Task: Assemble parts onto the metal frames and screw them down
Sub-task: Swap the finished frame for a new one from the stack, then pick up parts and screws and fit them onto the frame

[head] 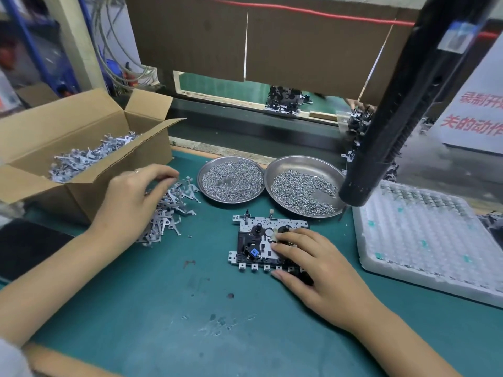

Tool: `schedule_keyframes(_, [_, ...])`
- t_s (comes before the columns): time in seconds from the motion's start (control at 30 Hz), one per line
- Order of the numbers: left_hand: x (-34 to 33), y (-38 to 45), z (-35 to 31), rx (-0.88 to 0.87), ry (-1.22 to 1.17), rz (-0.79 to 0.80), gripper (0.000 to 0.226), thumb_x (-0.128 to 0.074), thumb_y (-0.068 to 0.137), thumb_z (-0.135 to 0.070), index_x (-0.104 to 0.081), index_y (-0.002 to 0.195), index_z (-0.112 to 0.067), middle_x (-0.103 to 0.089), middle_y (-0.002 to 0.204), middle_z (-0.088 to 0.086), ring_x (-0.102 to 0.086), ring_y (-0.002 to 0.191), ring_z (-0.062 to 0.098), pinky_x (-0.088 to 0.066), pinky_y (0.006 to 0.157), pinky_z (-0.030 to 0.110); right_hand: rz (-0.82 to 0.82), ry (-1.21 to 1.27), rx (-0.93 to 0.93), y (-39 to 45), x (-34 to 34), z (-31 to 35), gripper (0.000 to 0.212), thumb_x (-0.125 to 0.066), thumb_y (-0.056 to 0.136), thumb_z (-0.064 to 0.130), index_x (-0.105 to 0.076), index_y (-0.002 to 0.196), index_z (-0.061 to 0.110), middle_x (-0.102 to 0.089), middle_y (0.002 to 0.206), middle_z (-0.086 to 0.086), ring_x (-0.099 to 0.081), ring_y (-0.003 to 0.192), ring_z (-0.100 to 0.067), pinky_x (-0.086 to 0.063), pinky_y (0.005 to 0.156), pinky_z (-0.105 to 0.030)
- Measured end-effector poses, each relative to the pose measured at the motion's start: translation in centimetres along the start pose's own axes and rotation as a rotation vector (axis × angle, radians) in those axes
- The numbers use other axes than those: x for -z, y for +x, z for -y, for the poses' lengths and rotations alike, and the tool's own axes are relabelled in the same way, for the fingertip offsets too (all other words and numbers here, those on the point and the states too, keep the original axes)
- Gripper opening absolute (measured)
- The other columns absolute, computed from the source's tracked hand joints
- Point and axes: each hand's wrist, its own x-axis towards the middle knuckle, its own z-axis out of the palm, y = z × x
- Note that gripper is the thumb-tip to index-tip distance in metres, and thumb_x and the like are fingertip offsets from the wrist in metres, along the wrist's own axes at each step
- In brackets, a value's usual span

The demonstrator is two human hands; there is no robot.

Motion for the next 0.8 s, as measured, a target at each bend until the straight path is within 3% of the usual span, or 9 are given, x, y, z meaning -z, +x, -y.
schedule_keyframes(0.07, [0.1, 0.1, -0.6, 0.097, -0.154, -0.048, 0.016, -0.065, 0.088, -0.013, -0.069, 0.102, -0.015, -0.07, 0.094, -0.001, -0.061, 0.086, 0.005, -0.043, 0.083, 0.01, 0.001, 0.002, 0.001, 0.0, 0.1, 0.0, 0.041, -0.055, 0.091, 0.043, -0.065, 0.12, 0.015, -0.059, 0.128, 0.003, -0.052, 0.12, -0.022, -0.044, 0.099, -0.044])
schedule_keyframes(0.17, [-0.2, 0.2, -2.5, 0.175, -0.391, -0.059, 0.015, -0.064, 0.088, -0.016, -0.067, 0.1, -0.025, -0.071, 0.092, -0.007, -0.065, 0.089, 0.008, -0.049, 0.086, 0.019, -0.106, -0.002, 0.021, 0.1, 0.3, 0.3, 0.044, -0.049, 0.093, 0.045, -0.065, 0.119, 0.014, -0.06, 0.125, 0.002, -0.052, 0.117, -0.018, -0.041, 0.098, -0.038])
schedule_keyframes(0.3, [-1.6, -0.1, -6.4, 0.133, -0.693, 0.132, 0.023, -0.063, 0.088, -0.01, -0.066, 0.095, -0.032, -0.071, 0.086, -0.009, -0.066, 0.085, 0.011, -0.051, 0.08, 0.019, -0.394, 0.339, -0.103, 0.8, 1.1, 1.5, 0.027, -0.054, 0.095, 0.03, -0.061, 0.119, 0.019, -0.063, 0.113, 0.007, -0.058, 0.108, -0.007, -0.043, 0.096, -0.024])
schedule_keyframes(0.37, [-2.6, -0.2, -7.9, 0.065, -0.717, 0.261, 0.028, -0.062, 0.09, -0.01, -0.065, 0.1, -0.036, -0.07, 0.089, -0.008, -0.065, 0.087, 0.014, -0.051, 0.082, 0.022, -0.372, 0.625, -0.232, 1.9, 1.7, 2.3, 0.028, -0.062, 0.089, 0.03, -0.061, 0.117, 0.027, -0.068, 0.101, 0.01, -0.063, 0.096, -0.006, -0.05, 0.088, -0.025])
schedule_keyframes(0.47, [-3.8, -0.3, -9.5, -0.108, -0.632, 0.362, 0.03, -0.06, 0.092, -0.012, -0.06, 0.108, -0.037, -0.067, 0.092, -0.012, -0.063, 0.091, 0.005, -0.046, 0.082, 0.013, -0.31, 1.028, -0.41, 3.5, 2.1, 3.2, 0.032, -0.074, 0.077, 0.017, -0.067, 0.108, 0.021, -0.071, 0.09, -0.005, -0.066, 0.082, -0.016, -0.056, 0.083, -0.039])
schedule_keyframes(0.57, [-4.6, -0.5, -10.1, -0.158, -0.643, 0.353, 0.029, -0.061, 0.091, -0.012, -0.059, 0.111, -0.032, -0.067, 0.097, -0.016, -0.062, 0.095, -0.002, -0.043, 0.086, 0.01, -0.351, 1.081, -0.478, 4.1, 2.1, 3.2, 0.034, -0.074, 0.074, -0.005, -0.068, 0.101, 0.014, -0.07, 0.077, -0.008, -0.066, 0.072, -0.016, -0.059, 0.074, -0.033])
schedule_keyframes(0.7, [-5.1, -1.6, -9.6, 0.031, -0.805, 0.352, 0.025, -0.062, 0.084, -0.028, -0.064, 0.109, -0.029, -0.069, 0.099, -0.014, -0.064, 0.096, 0.004, -0.048, 0.087, 0.018, -0.458, 1.152, -0.525, 3.5, 2.0, 2.9, 0.031, -0.073, 0.072, -0.009, -0.07, 0.093, 0.013, -0.069, 0.069, -0.005, -0.067, 0.063, -0.017, -0.054, 0.062, -0.022])
schedule_keyframes(0.8, [-5.4, -2.6, -9.3, 0.039, -0.754, 0.334, 0.017, -0.065, 0.077, -0.035, -0.071, 0.093, -0.029, -0.071, 0.09, -0.016, -0.064, 0.087, 0.001, -0.045, 0.08, 0.011, -0.522, 1.189, -0.574, 3.2, 1.8, 2.6, 0.021, -0.071, 0.074, -0.009, -0.067, 0.088, 0.006, -0.07, 0.069, -0.009, -0.07, 0.064, -0.02, -0.054, 0.061, -0.022])
